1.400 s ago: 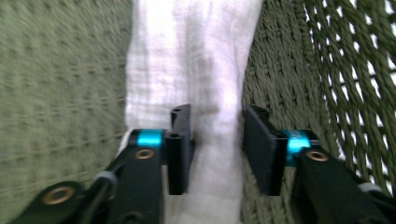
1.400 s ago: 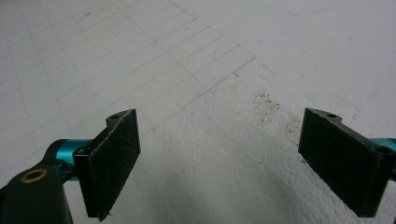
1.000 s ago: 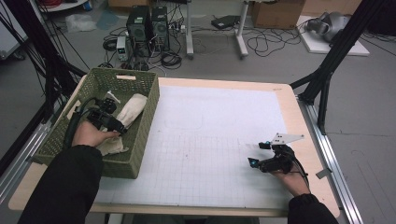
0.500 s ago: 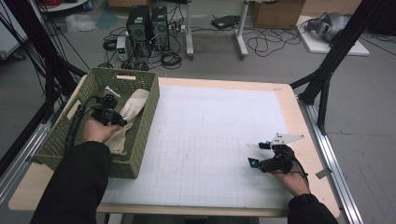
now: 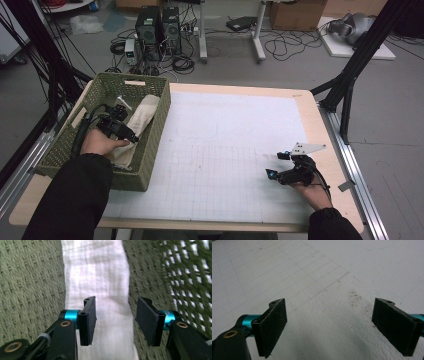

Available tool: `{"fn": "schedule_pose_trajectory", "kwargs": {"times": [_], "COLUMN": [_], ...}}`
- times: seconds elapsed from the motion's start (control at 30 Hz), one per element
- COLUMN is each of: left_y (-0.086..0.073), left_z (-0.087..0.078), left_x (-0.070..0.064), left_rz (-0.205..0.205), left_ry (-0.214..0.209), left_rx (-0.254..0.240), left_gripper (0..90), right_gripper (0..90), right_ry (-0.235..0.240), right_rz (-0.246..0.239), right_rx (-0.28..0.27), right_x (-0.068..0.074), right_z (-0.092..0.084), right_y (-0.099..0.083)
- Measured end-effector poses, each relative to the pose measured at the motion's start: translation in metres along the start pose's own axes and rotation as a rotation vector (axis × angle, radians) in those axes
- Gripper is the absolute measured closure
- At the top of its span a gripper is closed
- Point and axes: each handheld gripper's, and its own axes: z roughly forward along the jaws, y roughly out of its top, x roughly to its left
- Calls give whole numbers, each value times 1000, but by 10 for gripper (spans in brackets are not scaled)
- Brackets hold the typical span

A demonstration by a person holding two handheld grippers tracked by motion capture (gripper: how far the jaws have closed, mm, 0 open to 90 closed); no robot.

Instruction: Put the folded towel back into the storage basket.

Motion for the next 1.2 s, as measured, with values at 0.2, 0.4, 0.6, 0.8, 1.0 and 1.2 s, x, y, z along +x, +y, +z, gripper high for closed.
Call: {"fn": "schedule_pose_trajectory", "kwargs": {"times": [0.2, 0.4, 0.6, 0.8, 1.0, 1.2], "left_y": [-10, -8, -9, -12, -19, -18], "left_z": [12, 16, 7, 0, 17, 9], "left_x": [-3, -6, -6, -2, -5, -5], "left_rz": [50, 36, 13, 24, 90, 94], "left_ry": [-2, -87, -113, -163, -127, -106], "left_rx": [95, 125, 92, 71, 173, 93], "left_gripper": [845, 761, 525, 773, 792, 734], "right_gripper": [121, 121, 121, 121, 121, 121], "right_ry": [0, 0, 6, 8, 6, 4], "right_rz": [-4, -3, -3, -2, -5, -6], "right_rx": [2, 1, 9, 10, 12, 4], "right_x": [1, 1, 2, 1, 1, 4], "right_z": [0, 1, 1, 2, 2, 1], "right_y": [1, 2, 2, 1, 1, 3]}}
